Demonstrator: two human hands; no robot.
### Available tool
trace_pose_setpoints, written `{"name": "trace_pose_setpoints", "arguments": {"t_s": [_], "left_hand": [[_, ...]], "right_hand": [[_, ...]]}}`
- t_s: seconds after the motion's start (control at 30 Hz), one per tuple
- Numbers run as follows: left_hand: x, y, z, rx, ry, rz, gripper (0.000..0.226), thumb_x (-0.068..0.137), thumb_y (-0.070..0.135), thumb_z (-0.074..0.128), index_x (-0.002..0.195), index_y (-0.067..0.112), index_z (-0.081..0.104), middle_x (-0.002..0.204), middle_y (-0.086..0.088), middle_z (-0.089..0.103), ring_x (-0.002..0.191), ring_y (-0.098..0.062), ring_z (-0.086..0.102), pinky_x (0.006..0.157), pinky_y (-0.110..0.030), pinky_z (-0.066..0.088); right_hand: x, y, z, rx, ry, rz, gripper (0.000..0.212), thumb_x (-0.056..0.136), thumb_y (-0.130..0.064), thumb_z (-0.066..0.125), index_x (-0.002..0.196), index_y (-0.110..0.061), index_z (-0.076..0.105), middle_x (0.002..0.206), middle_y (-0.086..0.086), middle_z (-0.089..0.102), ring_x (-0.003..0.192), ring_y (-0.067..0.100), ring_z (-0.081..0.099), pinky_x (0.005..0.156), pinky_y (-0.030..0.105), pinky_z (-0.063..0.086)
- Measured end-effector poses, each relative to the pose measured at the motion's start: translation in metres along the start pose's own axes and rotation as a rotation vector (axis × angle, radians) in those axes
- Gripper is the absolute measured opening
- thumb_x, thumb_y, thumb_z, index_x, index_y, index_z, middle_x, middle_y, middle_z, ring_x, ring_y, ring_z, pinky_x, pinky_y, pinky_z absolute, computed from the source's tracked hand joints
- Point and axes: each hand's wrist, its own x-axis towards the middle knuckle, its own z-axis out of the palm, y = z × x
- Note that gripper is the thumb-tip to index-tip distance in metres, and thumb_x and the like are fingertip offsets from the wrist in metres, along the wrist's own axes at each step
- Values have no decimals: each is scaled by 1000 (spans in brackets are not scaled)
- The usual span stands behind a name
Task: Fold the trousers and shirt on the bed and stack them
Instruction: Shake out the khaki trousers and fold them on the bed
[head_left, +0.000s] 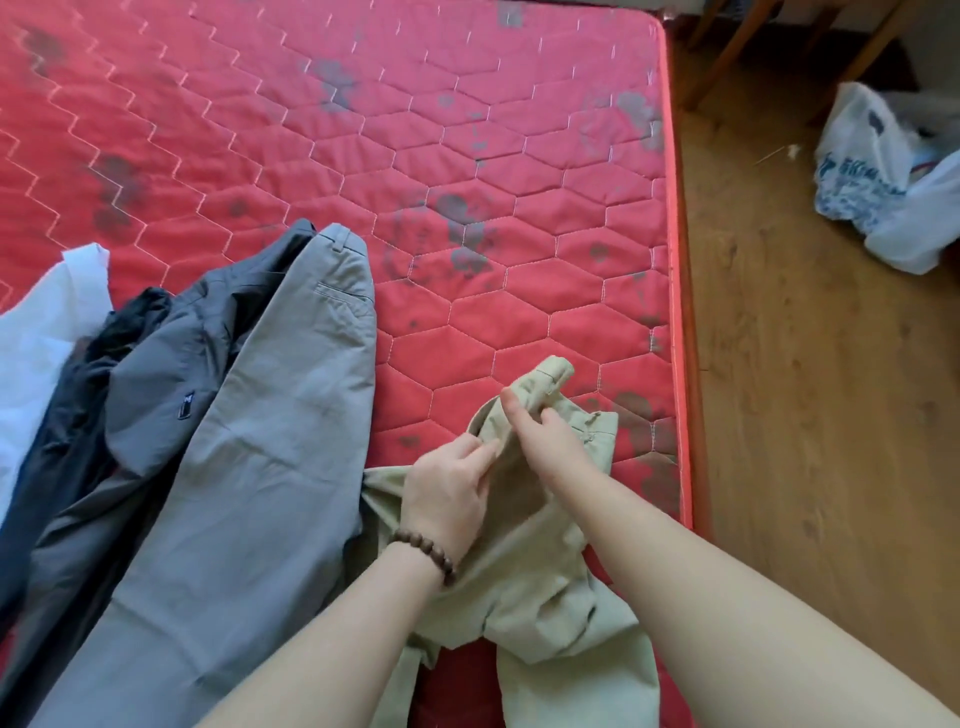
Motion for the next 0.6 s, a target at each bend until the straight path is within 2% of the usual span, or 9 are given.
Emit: {"name": "trace_pose_setpoints", "arguments": {"t_s": [0.07,0.1,0.17,0.23,0.3,0.4,0.5,0.6], "left_hand": [[-19,24,-7,-26,2,62,24,78,2,67,100,11,73,76,-4,66,62,-27,62,53,-36,52],[-28,36,-14,-45,-5,71,28,77,1,68,103,11,73,75,-4,65,62,-27,61,53,-35,52],[-46,61,-30,-77,-15,71,34,76,1,70,108,12,71,74,-2,63,62,-25,61,52,-32,51],[-60,82,-52,-124,-16,92,29,82,10,67,111,13,69,81,1,64,66,-22,63,54,-31,52],[-66,97,-83,-175,12,82,24,90,27,57,110,16,67,93,4,63,72,-18,64,58,-30,53],[-60,111,-139,-223,75,6,39,91,41,45,119,18,60,113,4,55,86,-17,63,71,-31,54],[-34,124,-206,-275,162,-26,52,90,48,41,134,19,47,129,3,44,104,-13,55,87,-35,51],[9,143,-286,-294,235,28,68,89,57,46,145,20,33,147,-1,33,129,-3,32,106,-30,32]], "right_hand": [[-14,-13,-3,128,93,95,89,76,-70,57,132,-2,44,127,10,55,118,27,53,89,31,40],[-26,-18,-7,179,175,93,79,77,-60,65,127,-2,47,122,11,58,114,29,56,89,33,43],[-54,-23,-17,272,302,11,39,81,-31,70,109,-7,56,108,13,65,102,29,62,88,37,48],[-89,-29,-34,333,283,-103,5,85,-11,64,87,-14,61,92,10,68,87,24,63,79,33,51],[-125,-39,-54,386,199,-194,16,87,-4,60,79,-18,62,82,6,68,82,22,62,78,37,51],[-184,-66,-84,467,35,-331,21,91,-1,57,88,-19,67,86,6,70,83,23,63,83,42,52],[-238,-106,-118,398,-81,-494,21,93,0,55,94,-17,68,90,6,70,84,22,63,84,40,51],[-292,-154,-157,287,-175,-642,19,93,0,55,98,-13,68,90,6,68,84,19,63,81,36,52]]}}
